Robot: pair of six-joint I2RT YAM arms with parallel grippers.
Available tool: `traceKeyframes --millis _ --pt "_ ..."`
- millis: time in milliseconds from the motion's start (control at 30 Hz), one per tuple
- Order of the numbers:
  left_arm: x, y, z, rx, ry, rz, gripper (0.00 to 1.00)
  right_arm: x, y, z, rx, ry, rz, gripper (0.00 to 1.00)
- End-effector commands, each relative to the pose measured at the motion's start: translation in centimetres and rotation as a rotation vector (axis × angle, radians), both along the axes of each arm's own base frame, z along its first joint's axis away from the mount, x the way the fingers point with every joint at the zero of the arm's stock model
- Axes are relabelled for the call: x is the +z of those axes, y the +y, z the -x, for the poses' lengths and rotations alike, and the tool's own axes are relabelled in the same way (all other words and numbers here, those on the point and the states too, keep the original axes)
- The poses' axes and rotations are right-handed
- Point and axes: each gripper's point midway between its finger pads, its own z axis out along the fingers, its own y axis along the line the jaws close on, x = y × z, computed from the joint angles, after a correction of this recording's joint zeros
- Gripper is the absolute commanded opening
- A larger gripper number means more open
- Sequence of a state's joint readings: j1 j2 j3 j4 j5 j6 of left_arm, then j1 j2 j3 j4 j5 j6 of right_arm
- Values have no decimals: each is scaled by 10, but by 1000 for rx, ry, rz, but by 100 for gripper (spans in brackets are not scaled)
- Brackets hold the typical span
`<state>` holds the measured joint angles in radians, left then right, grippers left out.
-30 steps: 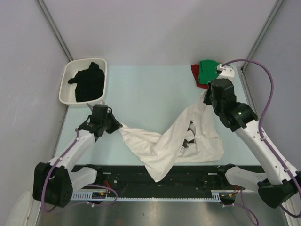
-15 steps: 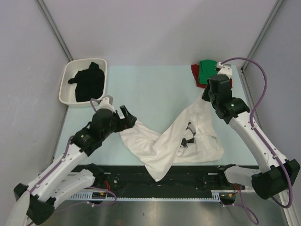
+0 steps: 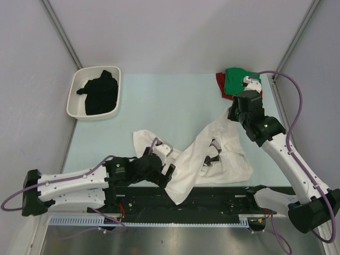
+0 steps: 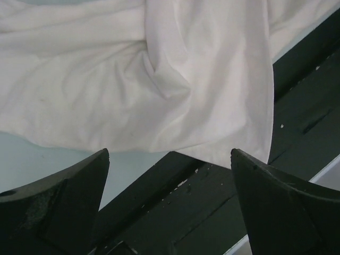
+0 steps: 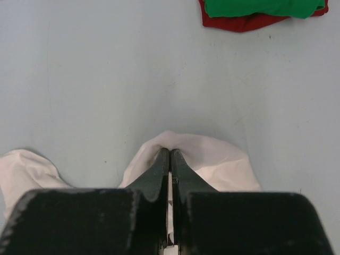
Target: Fold and stack the t-shirts
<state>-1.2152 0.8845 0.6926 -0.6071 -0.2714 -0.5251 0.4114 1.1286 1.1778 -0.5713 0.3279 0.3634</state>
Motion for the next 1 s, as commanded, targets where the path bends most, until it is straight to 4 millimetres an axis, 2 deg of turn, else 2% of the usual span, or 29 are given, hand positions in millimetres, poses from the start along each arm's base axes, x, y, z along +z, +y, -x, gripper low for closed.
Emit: traceKeyframes --millis 0,133,300,433,600,800,967 --pt "30 -11 -6 -116 -194 -159 100 6 3 13 34 -14 7 0" --pt "29 -22 8 -270 -362 -312 100 4 5 19 49 -9 10 0" --pt "1 -33 33 -407 -422 -476 100 -4 5 22 60 -1 22 0" --pt "-5 -53 56 -484 -420 -486 98 -13 4 24 63 11 27 0" --pt "-2 -67 69 -517 -400 -443 97 -25 4 25 63 32 32 0" --pt "-7 -78 95 -559 -363 -390 96 -30 5 24 67 42 33 0" --pt "-27 -76 106 -564 -329 -420 95 -34 5 23 68 51 34 0"
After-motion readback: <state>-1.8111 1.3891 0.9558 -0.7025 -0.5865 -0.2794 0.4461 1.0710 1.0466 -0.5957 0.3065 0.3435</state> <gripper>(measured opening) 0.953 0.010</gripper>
